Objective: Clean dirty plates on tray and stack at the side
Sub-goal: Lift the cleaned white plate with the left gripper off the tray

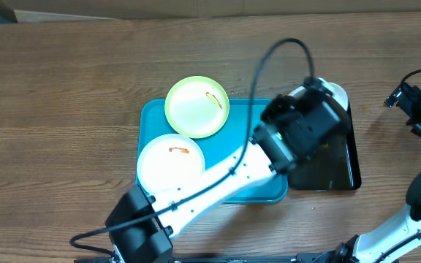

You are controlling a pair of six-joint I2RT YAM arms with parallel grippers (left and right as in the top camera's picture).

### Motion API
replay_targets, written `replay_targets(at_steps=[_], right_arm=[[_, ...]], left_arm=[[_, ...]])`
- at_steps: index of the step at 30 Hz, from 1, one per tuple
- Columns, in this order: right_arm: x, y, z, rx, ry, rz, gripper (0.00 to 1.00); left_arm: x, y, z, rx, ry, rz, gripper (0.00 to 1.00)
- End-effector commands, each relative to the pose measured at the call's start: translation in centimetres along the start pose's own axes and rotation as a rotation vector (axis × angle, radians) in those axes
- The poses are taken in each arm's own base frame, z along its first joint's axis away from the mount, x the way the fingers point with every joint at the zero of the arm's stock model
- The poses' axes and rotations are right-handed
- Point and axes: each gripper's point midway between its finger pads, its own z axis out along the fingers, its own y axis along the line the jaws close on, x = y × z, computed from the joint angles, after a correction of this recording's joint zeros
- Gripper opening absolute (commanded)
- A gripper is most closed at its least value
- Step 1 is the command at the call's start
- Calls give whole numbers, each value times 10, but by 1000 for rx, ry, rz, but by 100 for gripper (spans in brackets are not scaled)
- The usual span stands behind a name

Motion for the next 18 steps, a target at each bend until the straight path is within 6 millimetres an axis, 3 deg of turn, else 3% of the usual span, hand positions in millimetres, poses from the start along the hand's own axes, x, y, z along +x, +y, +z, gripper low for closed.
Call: replay_targets(at_steps=[1, 13, 18], right_arm=[[-6, 1, -12, -7, -39, 1, 100], [-6, 1, -12, -7, -38, 1, 100], [-6, 1, -12, -7, -38, 1, 100]], left_arm=[[-24, 18, -26, -189, -85, 125, 4], [-60, -9, -80, -295, -238, 252, 4], [-72, 0, -88, -351, -266, 235, 4]])
